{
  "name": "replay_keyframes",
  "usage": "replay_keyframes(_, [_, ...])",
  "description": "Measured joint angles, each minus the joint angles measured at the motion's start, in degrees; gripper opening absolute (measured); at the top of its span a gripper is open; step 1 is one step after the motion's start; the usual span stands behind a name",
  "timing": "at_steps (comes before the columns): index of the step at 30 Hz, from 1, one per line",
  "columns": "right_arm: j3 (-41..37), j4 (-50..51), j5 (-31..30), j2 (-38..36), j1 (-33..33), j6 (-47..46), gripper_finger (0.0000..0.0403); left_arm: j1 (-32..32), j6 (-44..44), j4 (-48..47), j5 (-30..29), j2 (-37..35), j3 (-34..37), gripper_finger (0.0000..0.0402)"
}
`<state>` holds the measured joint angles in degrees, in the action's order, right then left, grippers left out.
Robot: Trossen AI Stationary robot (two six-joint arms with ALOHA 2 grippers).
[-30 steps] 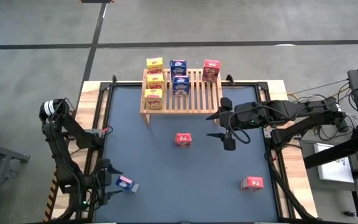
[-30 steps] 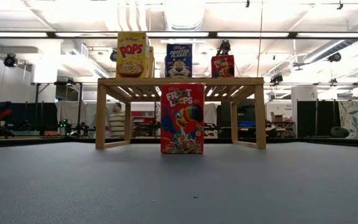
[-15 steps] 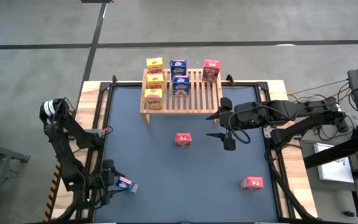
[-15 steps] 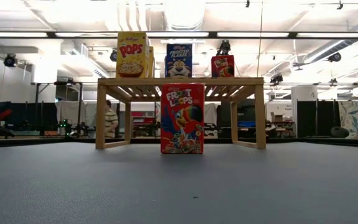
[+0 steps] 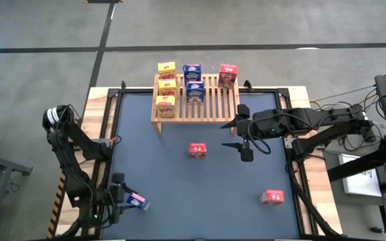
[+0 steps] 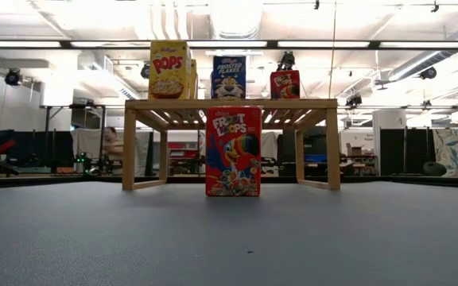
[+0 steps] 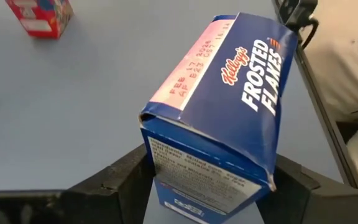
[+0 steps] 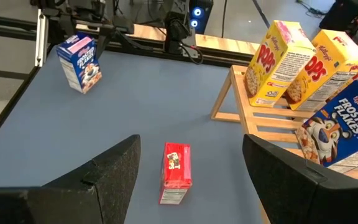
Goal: Stack cereal on shelf
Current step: Put the blue cereal box on the shelf aligned with the other blue cereal box
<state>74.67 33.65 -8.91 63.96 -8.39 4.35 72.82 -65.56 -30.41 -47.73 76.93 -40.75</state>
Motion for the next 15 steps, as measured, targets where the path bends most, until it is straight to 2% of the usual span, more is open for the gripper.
replay_keyframes(6, [0.0, -0.1, 0.0, 0.0, 0.0, 0.1, 0.0272, -2.1, 4.5, -0.2, -1.5, -0.1, -1.5, 0.0217])
replay_keyframes(15, [0.0, -0.1, 0.0, 0.0, 0.0, 0.2, 0.0272, -9.4, 21.7, -0.5, -12.4, -3.9, -5.2, 0.0217])
